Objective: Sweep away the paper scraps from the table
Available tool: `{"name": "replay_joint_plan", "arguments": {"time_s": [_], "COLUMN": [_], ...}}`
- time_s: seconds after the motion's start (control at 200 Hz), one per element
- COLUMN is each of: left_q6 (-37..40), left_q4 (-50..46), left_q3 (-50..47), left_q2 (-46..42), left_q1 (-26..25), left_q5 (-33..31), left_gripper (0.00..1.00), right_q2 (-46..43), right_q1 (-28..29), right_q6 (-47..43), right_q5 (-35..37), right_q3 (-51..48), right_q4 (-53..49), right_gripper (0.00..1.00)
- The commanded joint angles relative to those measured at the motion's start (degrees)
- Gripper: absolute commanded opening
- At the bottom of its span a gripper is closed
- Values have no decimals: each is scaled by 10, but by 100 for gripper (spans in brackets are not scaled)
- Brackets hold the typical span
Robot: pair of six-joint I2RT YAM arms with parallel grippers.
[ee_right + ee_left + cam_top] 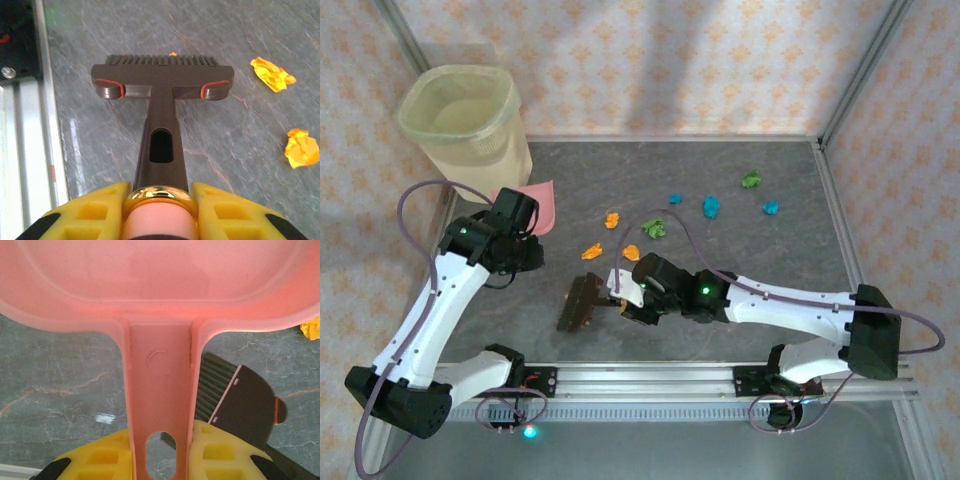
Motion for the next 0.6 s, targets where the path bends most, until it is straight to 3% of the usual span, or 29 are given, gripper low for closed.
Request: {"name": "replay_joint_plan", "arguments": {"time_s": [0.0, 0.265, 0.595], "left_q6": [3, 28, 44], "left_q4": [5, 26, 59], "left_q3": [-12, -18, -30], "left_q2": [-13, -7, 1], "left_q1": [7, 7, 6], "left_q5": [15, 68, 153], "left_gripper": [0, 0, 0], "right_q2": [-31, -109, -195], "right_q1": [-8, -61, -138], "right_q6": [6, 122, 209], "right_q5": [68, 115, 141], "right_q3": [22, 3, -28], "right_q4": [-65, -196, -211], "right_gripper": [0, 0, 0]}}
